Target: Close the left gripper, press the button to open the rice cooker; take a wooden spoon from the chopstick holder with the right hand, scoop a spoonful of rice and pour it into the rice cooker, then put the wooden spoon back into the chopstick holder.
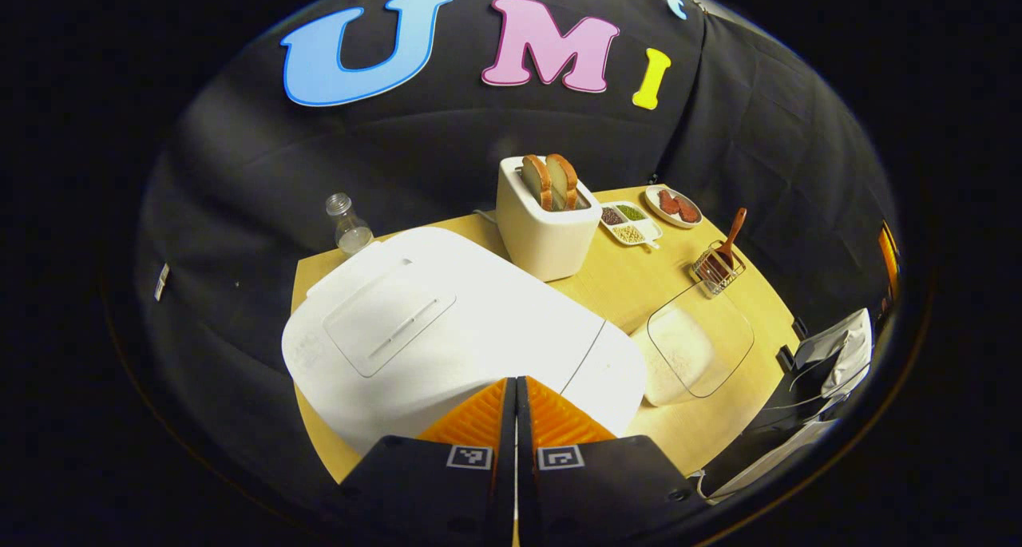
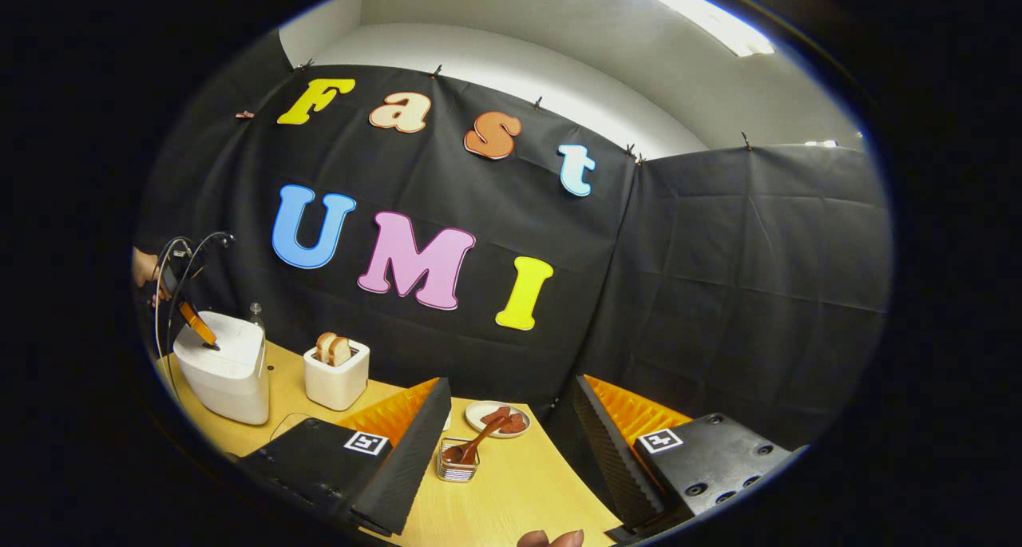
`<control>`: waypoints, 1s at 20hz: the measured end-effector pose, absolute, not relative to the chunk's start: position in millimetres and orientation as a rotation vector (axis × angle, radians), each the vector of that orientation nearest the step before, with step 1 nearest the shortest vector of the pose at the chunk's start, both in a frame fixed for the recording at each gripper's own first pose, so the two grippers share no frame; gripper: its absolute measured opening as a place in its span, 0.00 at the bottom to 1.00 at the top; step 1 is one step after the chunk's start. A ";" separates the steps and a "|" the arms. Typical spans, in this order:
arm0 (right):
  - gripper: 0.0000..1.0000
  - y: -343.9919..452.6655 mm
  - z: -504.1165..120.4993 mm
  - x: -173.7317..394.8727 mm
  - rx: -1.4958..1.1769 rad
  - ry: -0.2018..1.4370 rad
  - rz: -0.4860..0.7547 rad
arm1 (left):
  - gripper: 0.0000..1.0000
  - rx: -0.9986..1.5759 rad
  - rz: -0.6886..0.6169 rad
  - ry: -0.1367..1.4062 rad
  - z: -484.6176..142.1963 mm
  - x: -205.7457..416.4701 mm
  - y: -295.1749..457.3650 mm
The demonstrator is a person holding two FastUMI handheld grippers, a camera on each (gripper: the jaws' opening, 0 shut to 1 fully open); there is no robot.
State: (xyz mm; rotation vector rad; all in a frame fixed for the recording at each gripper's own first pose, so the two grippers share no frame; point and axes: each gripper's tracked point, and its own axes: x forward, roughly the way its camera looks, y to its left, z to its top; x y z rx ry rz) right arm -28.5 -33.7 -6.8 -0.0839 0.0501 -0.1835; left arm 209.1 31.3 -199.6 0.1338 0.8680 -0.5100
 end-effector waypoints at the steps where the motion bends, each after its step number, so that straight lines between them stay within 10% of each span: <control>1: 0.97 -36.5 -8.0 -29.5 -0.076 0.055 -0.190 | 0.07 0.155 -0.505 0.876 -204.0 209.1 33.1; 10: 0.97 -35.1 -13.8 -40.3 -0.048 0.071 -0.188 | 0.08 0.450 -0.458 0.910 -206.5 210.2 31.0; 18: 0.97 -42.0 -12.7 -48.7 -0.090 0.061 -0.166 | 0.09 0.481 -0.125 0.361 -40.3 237.4 71.3; 20: 0.97 -40.6 -11.1 -48.6 -0.089 0.057 -0.153 | 0.23 0.427 -0.078 0.254 -9.3 222.1 79.7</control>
